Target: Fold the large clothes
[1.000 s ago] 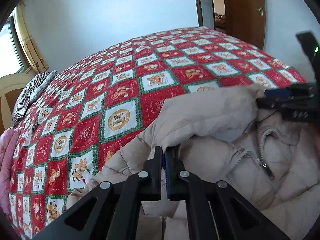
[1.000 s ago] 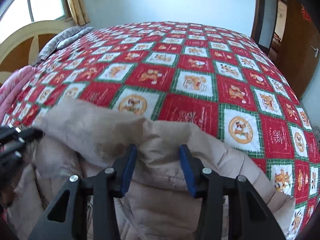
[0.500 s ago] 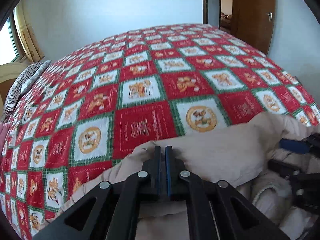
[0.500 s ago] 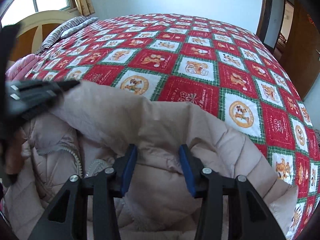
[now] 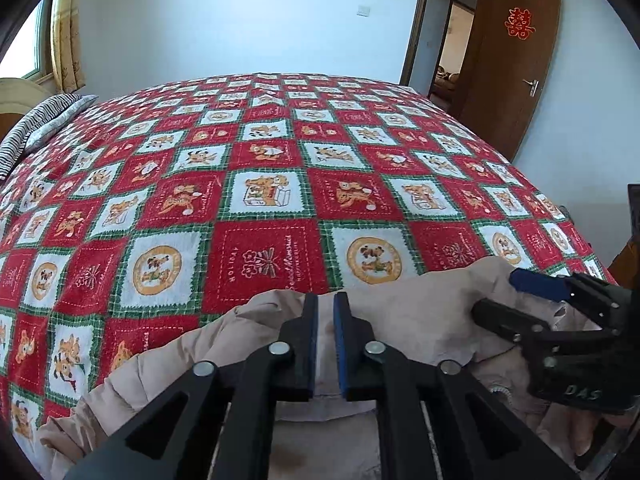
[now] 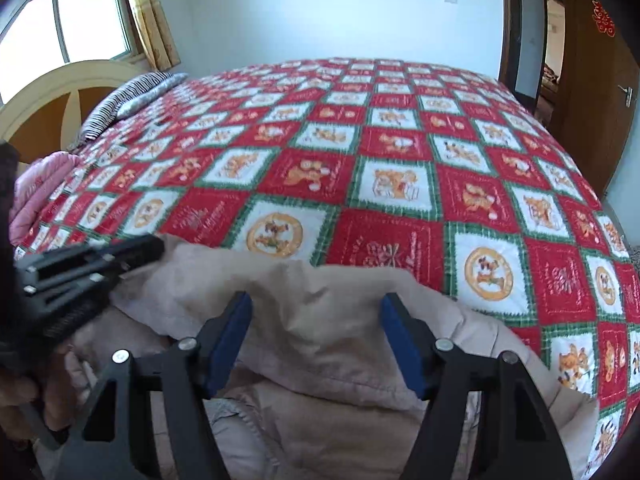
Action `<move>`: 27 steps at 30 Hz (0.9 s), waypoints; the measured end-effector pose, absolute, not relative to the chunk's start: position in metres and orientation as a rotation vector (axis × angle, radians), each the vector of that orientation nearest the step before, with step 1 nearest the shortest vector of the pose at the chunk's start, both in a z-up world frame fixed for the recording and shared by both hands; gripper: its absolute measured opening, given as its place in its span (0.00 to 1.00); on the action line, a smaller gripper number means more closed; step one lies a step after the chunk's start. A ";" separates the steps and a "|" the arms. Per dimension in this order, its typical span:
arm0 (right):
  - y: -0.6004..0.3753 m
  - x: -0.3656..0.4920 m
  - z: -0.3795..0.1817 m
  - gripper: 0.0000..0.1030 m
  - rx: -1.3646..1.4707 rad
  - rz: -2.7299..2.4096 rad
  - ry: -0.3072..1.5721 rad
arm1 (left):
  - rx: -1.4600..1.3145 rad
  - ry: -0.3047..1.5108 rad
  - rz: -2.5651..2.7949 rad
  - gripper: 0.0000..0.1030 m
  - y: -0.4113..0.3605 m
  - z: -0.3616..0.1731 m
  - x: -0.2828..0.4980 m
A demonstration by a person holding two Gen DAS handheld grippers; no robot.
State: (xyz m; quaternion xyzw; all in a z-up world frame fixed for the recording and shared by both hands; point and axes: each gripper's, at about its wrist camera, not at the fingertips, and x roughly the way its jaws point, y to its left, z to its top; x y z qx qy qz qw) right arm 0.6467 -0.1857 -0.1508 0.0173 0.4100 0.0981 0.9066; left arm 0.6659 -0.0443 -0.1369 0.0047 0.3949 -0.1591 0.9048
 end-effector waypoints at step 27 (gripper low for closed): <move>-0.184 0.643 -0.192 0.69 -0.035 0.189 0.896 | 0.079 0.899 -0.238 0.97 -0.051 -0.187 0.678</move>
